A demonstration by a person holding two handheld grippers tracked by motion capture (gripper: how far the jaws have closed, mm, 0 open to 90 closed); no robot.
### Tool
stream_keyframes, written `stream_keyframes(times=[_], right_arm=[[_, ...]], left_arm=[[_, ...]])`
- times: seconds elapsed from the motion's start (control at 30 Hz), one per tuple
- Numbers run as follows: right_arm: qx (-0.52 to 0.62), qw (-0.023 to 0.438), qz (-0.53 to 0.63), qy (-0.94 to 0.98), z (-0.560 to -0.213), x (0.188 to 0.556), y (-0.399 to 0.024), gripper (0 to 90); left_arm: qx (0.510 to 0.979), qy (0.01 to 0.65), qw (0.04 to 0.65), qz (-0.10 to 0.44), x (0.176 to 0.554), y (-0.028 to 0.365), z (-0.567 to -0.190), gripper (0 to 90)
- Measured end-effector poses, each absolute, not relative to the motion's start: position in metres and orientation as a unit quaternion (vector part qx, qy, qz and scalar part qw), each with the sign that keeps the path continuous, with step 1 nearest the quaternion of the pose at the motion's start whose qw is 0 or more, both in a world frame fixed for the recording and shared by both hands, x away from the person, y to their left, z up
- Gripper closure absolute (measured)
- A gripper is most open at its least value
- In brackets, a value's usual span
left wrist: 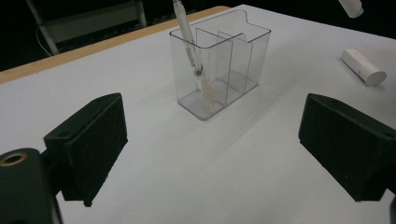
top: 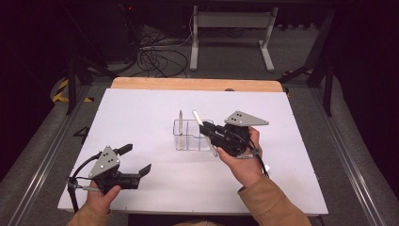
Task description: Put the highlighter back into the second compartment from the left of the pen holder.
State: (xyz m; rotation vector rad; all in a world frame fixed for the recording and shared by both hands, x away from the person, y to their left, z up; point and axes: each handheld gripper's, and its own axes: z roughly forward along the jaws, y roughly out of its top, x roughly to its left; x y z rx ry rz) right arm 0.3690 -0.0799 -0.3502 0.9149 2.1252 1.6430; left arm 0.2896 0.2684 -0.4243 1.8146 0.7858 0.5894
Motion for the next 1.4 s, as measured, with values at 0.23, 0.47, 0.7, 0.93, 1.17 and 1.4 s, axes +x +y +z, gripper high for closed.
stream_keyframes(times=[0.23,0.47,0.7,0.93,1.17,1.4], right_arm=[[0.318,0.159,0.585,0.729,-0.346,0.377,-0.074,79.5],[0.318,0.176,0.592,0.719,-0.343,0.388,-0.066,79.5],[0.326,0.18,0.602,0.707,-0.346,0.401,-0.058,79.5],[0.345,0.18,0.602,0.697,-0.352,0.416,-0.053,79.5],[0.356,0.175,0.602,0.693,-0.36,0.426,-0.047,79.5],[0.369,0.174,0.603,0.685,-0.368,0.435,-0.042,79.4]], left_arm=[[0.754,0.326,0.514,0.246,0.29,0.269,-0.424,8.7],[0.754,0.327,0.514,0.246,0.29,0.269,-0.424,8.6],[0.754,0.326,0.514,0.247,0.29,0.269,-0.424,8.6],[0.754,0.326,0.514,0.246,0.29,0.269,-0.424,8.7],[0.755,0.325,0.513,0.248,0.29,0.27,-0.424,8.7],[0.755,0.325,0.513,0.247,0.29,0.27,-0.425,8.6]])
